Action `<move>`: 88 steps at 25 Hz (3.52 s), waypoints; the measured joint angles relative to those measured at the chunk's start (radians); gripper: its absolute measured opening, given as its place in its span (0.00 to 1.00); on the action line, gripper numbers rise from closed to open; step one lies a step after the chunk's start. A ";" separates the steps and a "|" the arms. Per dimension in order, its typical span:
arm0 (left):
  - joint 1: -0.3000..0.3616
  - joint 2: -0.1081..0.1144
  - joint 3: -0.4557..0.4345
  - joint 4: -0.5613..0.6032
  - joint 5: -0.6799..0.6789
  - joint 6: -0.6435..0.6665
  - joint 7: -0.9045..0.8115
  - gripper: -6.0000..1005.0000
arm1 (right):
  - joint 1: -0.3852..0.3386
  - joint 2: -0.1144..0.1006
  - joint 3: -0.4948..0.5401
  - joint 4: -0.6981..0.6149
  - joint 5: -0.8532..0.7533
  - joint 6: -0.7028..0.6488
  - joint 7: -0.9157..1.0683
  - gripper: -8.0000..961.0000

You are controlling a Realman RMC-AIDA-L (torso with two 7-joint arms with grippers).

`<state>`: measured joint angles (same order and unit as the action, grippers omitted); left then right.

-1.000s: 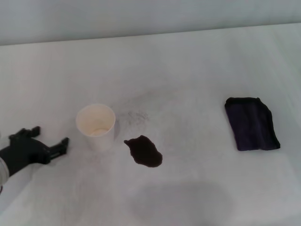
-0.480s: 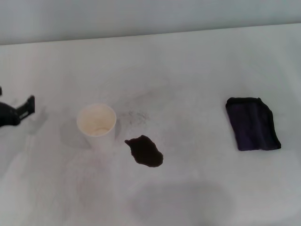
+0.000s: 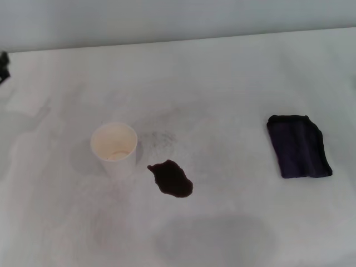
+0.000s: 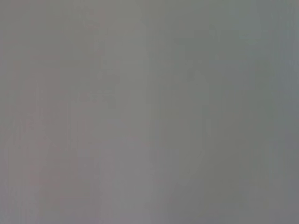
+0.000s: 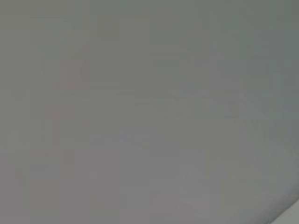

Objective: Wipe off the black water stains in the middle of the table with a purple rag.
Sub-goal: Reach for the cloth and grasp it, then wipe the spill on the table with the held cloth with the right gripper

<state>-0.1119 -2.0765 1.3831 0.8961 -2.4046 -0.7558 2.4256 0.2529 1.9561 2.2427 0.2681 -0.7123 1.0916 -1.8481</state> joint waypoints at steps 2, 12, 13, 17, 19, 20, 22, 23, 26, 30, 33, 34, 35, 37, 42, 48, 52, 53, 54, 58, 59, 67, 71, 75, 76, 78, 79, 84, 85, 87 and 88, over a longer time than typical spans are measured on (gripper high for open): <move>-0.030 0.000 -0.060 -0.076 -0.056 -0.085 0.060 0.88 | 0.007 -0.026 -0.054 0.028 -0.089 0.008 0.128 0.85; -0.087 0.002 -0.188 -0.224 -0.092 -0.244 0.187 0.88 | 0.068 -0.103 -0.219 0.309 -0.681 0.050 0.715 0.85; -0.087 0.002 -0.187 -0.225 -0.089 -0.247 0.203 0.88 | 0.070 -0.102 -0.218 0.364 -0.746 0.059 0.772 0.85; -0.087 0.001 -0.182 -0.232 -0.073 -0.274 0.221 0.88 | 0.081 -0.097 -0.213 0.592 -1.034 0.068 1.013 0.85; -0.090 0.002 -0.185 -0.241 -0.068 -0.289 0.227 0.88 | 0.109 -0.098 -0.208 0.666 -1.195 0.079 1.138 0.85; -0.092 0.002 -0.188 -0.244 -0.068 -0.293 0.228 0.88 | 0.126 -0.100 -0.206 0.694 -1.267 0.093 1.191 0.85; -0.096 0.002 -0.190 -0.247 -0.068 -0.295 0.228 0.88 | 0.159 -0.104 -0.205 0.739 -1.392 0.132 1.272 0.84; -0.102 0.002 -0.194 -0.252 -0.069 -0.293 0.229 0.88 | 0.176 -0.106 -0.202 0.763 -1.453 0.158 1.313 0.84; -0.126 0.003 -0.204 -0.274 -0.069 -0.289 0.229 0.88 | 0.211 -0.100 -0.185 0.816 -1.575 0.235 1.385 0.84; -0.132 0.004 -0.208 -0.277 -0.070 -0.293 0.230 0.89 | 0.253 -0.063 -0.185 0.888 -1.728 0.349 1.458 0.84; -0.136 0.005 -0.223 -0.279 -0.070 -0.296 0.230 0.89 | 0.299 0.000 -0.188 0.922 -1.876 0.433 1.494 0.84; -0.136 0.005 -0.229 -0.280 -0.070 -0.300 0.230 0.89 | 0.313 0.023 -0.189 0.930 -1.923 0.449 1.499 0.84; -0.136 0.005 -0.230 -0.280 -0.070 -0.300 0.230 0.89 | 0.325 0.044 -0.203 0.937 -1.970 0.463 1.507 0.84; -0.139 0.005 -0.231 -0.284 -0.070 -0.301 0.231 0.89 | 0.335 0.060 -0.258 0.946 -2.009 0.468 1.540 0.84; -0.145 0.006 -0.231 -0.292 -0.068 -0.299 0.233 0.89 | 0.341 0.058 -0.418 0.955 -2.012 0.440 1.644 0.84; -0.165 0.008 -0.231 -0.307 -0.064 -0.294 0.233 0.88 | 0.336 0.061 -0.443 0.897 -2.015 0.401 1.655 0.84; -0.169 0.009 -0.231 -0.314 -0.062 -0.293 0.235 0.88 | 0.338 0.061 -0.453 0.843 -2.015 0.364 1.655 0.84; -0.171 0.009 -0.231 -0.315 -0.062 -0.292 0.235 0.88 | 0.338 0.061 -0.455 0.835 -2.016 0.358 1.655 0.84; -0.172 0.010 -0.231 -0.316 -0.062 -0.292 0.236 0.88 | 0.338 0.061 -0.457 0.828 -2.016 0.353 1.656 0.84; -0.174 0.011 -0.231 -0.317 -0.062 -0.291 0.236 0.88 | 0.337 0.061 -0.466 0.810 -2.020 0.334 1.661 0.84; -0.175 0.012 -0.231 -0.318 -0.062 -0.290 0.238 0.88 | 0.337 0.061 -0.469 0.803 -2.021 0.328 1.662 0.84; -0.185 0.016 -0.231 -0.331 -0.062 -0.287 0.247 0.88 | 0.343 0.059 -0.477 0.788 -2.027 0.316 1.668 0.68; -0.192 0.021 -0.230 -0.343 -0.062 -0.286 0.247 0.88 | 0.347 0.059 -0.486 0.787 -2.028 0.317 1.679 0.66; -0.201 0.023 -0.231 -0.356 -0.062 -0.286 0.247 0.88 | 0.354 0.058 -0.516 0.787 -2.028 0.322 1.691 0.64; -0.202 0.024 -0.231 -0.359 -0.062 -0.286 0.247 0.88 | 0.357 0.059 -0.526 0.787 -2.027 0.324 1.692 0.64; -0.205 0.025 -0.231 -0.364 -0.062 -0.286 0.248 0.88 | 0.361 0.061 -0.542 0.791 -2.022 0.330 1.693 0.63; -0.207 0.026 -0.231 -0.366 -0.062 -0.286 0.249 0.88 | 0.364 0.062 -0.548 0.792 -2.020 0.333 1.694 0.62; -0.209 0.029 -0.231 -0.370 -0.062 -0.286 0.249 0.88 | 0.380 0.065 -0.582 0.794 -1.991 0.344 1.710 0.57; -0.208 0.029 -0.231 -0.370 -0.062 -0.286 0.249 0.88 | 0.385 0.065 -0.588 0.795 -1.980 0.344 1.710 0.50; -0.207 0.030 -0.231 -0.371 -0.062 -0.286 0.249 0.88 | 0.393 0.065 -0.603 0.797 -1.959 0.344 1.710 0.40; -0.206 0.030 -0.231 -0.371 -0.062 -0.286 0.249 0.88 | 0.398 0.065 -0.613 0.797 -1.947 0.342 1.710 0.37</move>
<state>-0.3183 -2.0462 1.1519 0.5253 -2.4667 -1.0415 2.6750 0.6510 2.0211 1.6297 1.0653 -2.6596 1.4335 -0.1381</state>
